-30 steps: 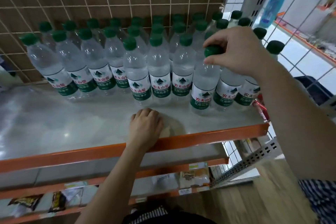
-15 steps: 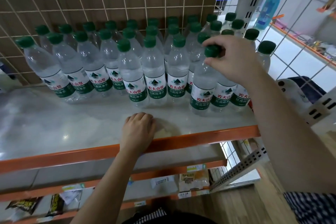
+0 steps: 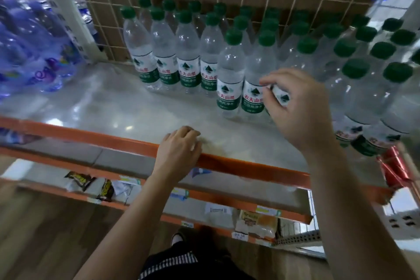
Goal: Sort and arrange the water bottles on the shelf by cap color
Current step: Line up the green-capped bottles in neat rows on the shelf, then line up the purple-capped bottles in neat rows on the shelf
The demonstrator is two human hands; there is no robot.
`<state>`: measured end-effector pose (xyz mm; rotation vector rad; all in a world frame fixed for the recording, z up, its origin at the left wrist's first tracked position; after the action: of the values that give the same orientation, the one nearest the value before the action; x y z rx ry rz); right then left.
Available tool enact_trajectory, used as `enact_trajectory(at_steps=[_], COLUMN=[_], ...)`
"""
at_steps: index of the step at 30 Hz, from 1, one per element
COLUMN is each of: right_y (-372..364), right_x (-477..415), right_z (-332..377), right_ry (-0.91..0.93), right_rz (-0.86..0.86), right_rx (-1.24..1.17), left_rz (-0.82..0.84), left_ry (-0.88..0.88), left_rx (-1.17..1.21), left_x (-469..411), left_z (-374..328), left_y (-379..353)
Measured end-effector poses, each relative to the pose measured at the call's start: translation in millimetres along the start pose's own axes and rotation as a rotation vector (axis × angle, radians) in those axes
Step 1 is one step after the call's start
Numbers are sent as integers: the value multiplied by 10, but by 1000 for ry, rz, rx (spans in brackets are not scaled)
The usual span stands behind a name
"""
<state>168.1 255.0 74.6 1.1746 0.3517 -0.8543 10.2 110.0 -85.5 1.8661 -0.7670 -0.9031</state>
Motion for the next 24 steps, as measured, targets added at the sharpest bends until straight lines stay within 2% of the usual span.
enact_trajectory(at_steps=[5,11,14,19,24], right_y=[-944,-2026,-2486,-3173,-3600], right_x=[24,-33,-117,-272,-567], right_z=[476,1486,2069,3050,3654], right_ry=[-38,32,80,145,153], right_rz=[260,484,525,552,516], right_rx=[-175,-316,-339,-379,-394], left_rz=[-93,-232,-259,-370,-339], left_ry=[170,308,364,317,251], left_rx=[-76,-116,-126,-188,-189], left_x=[419,937,1150,1406,1310], left_z=[739,1639,2122,2899,3541], left_y=[537,1214,1561,2246,2679])
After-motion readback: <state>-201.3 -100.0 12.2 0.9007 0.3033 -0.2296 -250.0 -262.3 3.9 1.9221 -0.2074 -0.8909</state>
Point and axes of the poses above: each hand's wrist, its own x-axis away from the middle knuckle, its own y-axis out of the back of the hand, z = x × y, the point moved 7 cm from there along -x, towards the middle knuckle
